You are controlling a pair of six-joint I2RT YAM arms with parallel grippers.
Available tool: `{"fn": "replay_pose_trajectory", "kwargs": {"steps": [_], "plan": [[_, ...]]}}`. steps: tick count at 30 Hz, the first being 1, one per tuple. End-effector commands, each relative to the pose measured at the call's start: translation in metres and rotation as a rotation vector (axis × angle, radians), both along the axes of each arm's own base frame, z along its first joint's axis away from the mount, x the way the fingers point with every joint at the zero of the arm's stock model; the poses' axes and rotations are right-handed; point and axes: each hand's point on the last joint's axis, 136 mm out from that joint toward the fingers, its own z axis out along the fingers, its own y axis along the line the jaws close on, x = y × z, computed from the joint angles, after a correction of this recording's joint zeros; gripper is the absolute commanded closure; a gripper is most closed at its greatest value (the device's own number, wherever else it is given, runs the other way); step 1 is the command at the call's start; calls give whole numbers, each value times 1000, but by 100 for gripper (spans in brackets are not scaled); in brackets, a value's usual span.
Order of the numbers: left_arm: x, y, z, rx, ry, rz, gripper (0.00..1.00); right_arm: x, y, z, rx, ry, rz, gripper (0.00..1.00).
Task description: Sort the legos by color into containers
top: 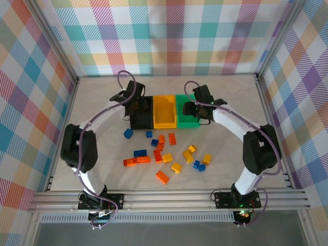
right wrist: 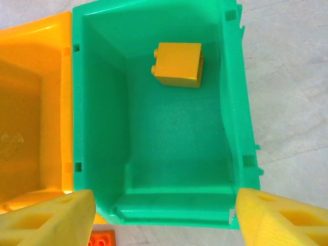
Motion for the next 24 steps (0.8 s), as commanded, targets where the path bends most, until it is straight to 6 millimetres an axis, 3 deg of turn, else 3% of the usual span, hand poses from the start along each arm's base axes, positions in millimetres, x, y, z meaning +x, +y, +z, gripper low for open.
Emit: {"fn": "replay_pose_trajectory", "kwargs": {"steps": [1, 4, 8, 14, 19, 24], "plan": [[6, 7, -15, 61, 72, 12, 88, -8, -3, 11, 18, -20, 5, 27], [11, 6, -28, 74, 101, 14, 82, -17, -5, 8, 26, -11, 9, 27], [11, 2, -27, 50, 98, 11, 60, -29, -5, 6, 40, 7, 32, 24], [3, -7, 7, -23, 23, -14, 27, -48, -7, 7, 64, 28, 49, 23], [-25, -19, 37, -151, -41, -49, 0, -68, -6, 4, 75, 64, 72, 23], [-68, -27, 52, -241, -78, -98, 0, -99, 6, -6, 61, 131, 155, 23]]}}
